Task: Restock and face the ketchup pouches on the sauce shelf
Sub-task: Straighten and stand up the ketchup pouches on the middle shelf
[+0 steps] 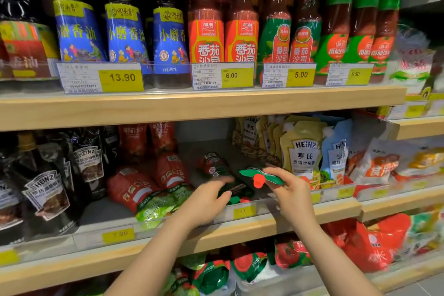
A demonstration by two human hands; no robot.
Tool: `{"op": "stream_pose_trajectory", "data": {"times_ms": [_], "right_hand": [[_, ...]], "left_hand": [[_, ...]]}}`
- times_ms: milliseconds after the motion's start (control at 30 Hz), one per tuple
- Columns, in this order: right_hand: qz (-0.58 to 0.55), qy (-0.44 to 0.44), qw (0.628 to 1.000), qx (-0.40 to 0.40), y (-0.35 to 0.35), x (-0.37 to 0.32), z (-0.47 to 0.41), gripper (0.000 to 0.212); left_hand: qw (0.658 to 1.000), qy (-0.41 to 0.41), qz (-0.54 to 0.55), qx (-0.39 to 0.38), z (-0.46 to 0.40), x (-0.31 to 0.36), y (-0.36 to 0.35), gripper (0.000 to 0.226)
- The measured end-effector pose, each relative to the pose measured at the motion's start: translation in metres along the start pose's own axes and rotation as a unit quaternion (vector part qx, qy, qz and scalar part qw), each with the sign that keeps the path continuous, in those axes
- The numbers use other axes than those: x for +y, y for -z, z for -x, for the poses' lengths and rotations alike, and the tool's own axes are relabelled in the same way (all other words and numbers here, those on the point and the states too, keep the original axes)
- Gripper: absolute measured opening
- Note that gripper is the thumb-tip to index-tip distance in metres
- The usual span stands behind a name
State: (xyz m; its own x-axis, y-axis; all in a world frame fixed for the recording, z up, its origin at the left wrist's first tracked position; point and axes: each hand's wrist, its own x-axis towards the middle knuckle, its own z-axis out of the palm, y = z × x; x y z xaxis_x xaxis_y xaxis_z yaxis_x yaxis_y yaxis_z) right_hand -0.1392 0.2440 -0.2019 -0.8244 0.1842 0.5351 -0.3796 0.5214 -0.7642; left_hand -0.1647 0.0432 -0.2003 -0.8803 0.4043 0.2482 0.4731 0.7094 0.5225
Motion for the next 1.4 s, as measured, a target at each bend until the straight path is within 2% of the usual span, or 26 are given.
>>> {"op": "stream_pose_trajectory", "data": {"times_ms": [100,167,267,333,367,433,500,567,633,700,767,833,933,1067,1233,1400], "right_hand": [[-0.039,-0.016,0.999,0.002,0.003,-0.006,-0.009,0.022],[-0.07,-0.024,0.997,0.002,0.003,-0.011,-0.014,0.023],[-0.125,-0.047,0.991,0.02,0.002,-0.019,-0.023,0.007],[-0.116,-0.058,0.99,0.047,-0.002,-0.02,-0.031,0.027],[-0.109,-0.067,0.99,0.053,-0.004,-0.021,-0.035,0.03],[-0.104,-0.087,0.99,0.039,-0.009,-0.022,-0.043,0.028],[-0.118,-0.121,0.985,0.025,-0.012,-0.021,-0.049,0.044],[-0.14,-0.139,0.98,0.013,-0.007,-0.017,-0.049,0.048],[-0.126,-0.106,0.986,0.006,0.005,-0.009,-0.038,0.031],[-0.081,-0.051,0.995,0.015,0.021,0.007,-0.02,0.011],[-0.003,-0.006,1.0,0.022,0.036,0.029,-0.002,0.014],[0.082,0.027,0.996,0.035,0.045,0.047,0.007,0.011],[0.147,0.061,0.986,0.05,0.045,0.061,0.006,0.004],[0.17,0.067,0.981,0.058,0.038,0.066,0.001,0.008],[0.131,0.071,0.987,0.061,0.037,0.068,0.002,0.01],[0.123,0.062,0.989,0.053,0.038,0.066,0.001,0.011]], "left_hand": [[0.989,0.001,-0.034,-0.145,-0.005,0.004,0.001,0.042],[0.982,0.012,-0.074,-0.171,-0.003,0.001,0.008,0.044],[0.982,0.065,-0.117,-0.136,0.006,-0.011,0.024,0.045],[0.984,0.063,-0.154,-0.066,0.013,-0.014,0.024,0.04],[0.988,0.047,-0.148,-0.02,0.013,-0.01,0.02,0.042],[0.997,0.029,-0.056,0.044,0.007,0.007,0.005,0.069],[0.995,0.067,0.031,0.063,-0.005,0.031,-0.013,0.094],[0.988,0.127,0.044,0.083,-0.016,0.049,-0.031,0.102],[0.978,0.177,0.002,0.107,-0.022,0.059,-0.043,0.094],[0.971,0.203,-0.037,0.121,-0.028,0.066,-0.049,0.074],[0.968,0.213,-0.056,0.124,-0.035,0.07,-0.051,0.065],[0.965,0.227,-0.058,0.117,-0.046,0.072,-0.053,0.065],[0.955,0.277,-0.025,0.101,-0.071,0.071,-0.052,0.063],[0.948,0.3,-0.031,0.106,-0.099,0.064,-0.052,0.053],[0.95,0.283,-0.035,0.13,-0.11,0.056,-0.056,0.063],[0.951,0.285,-0.026,0.12,-0.109,0.054,-0.054,0.063]]}}
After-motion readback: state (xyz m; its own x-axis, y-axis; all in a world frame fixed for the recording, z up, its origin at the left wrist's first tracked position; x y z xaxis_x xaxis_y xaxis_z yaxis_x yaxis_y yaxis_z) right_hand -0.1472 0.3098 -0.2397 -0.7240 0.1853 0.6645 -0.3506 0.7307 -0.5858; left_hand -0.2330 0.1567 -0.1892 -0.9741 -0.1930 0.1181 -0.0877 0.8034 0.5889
